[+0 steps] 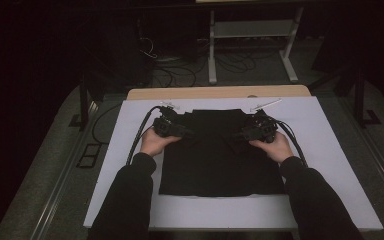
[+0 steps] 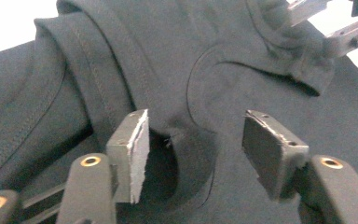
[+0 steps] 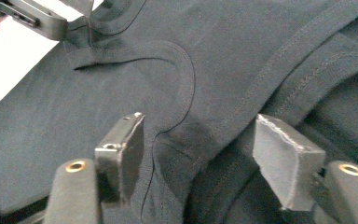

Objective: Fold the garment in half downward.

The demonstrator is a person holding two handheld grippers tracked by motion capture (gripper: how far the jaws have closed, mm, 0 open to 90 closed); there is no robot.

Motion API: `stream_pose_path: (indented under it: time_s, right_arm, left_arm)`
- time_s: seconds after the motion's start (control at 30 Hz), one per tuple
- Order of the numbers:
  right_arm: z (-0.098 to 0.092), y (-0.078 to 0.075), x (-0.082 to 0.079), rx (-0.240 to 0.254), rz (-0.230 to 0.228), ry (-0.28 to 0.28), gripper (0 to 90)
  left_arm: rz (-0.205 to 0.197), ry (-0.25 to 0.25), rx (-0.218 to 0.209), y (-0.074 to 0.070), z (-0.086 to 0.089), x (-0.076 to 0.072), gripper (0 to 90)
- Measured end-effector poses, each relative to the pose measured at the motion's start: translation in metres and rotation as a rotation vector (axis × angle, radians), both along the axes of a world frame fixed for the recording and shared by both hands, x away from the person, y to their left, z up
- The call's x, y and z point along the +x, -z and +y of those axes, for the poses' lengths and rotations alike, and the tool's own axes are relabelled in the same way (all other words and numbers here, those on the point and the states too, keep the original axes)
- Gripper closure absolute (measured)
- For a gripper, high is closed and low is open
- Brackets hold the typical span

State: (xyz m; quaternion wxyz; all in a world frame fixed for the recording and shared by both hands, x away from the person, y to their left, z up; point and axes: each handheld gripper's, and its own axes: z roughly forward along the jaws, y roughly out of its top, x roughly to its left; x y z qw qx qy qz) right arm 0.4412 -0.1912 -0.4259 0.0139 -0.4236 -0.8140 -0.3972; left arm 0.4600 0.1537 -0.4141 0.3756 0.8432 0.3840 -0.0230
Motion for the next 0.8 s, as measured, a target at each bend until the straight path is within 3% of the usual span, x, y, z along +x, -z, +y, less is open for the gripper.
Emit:
stream_pose_path:
  time_s: [0.2,0.33,0.57,0.8]
  right_arm:
    - [-0.0002,0.0013,0.0010,0.009,0.012,0.001,45.6]
    - [0.0000,0.0021,0.0015,0.000,0.010,0.001,50.7]
    - [0.0000,0.0046,0.0028,0.016,0.049,-0.014,63.9]
    - [0.0007,0.0057,0.0025,0.005,0.064,-0.041,86.0]
  left_arm:
    - [-0.004,-0.006,-0.003,0.0019,0.0000,0.0010,52.8]
    - [0.012,-0.004,-0.012,0.0040,-0.0013,0.0022,58.6]
    - [0.046,0.012,-0.023,0.0069,-0.0023,0.0027,70.4]
    - [0.078,0.040,-0.012,0.0105,-0.0021,0.0037,82.3]
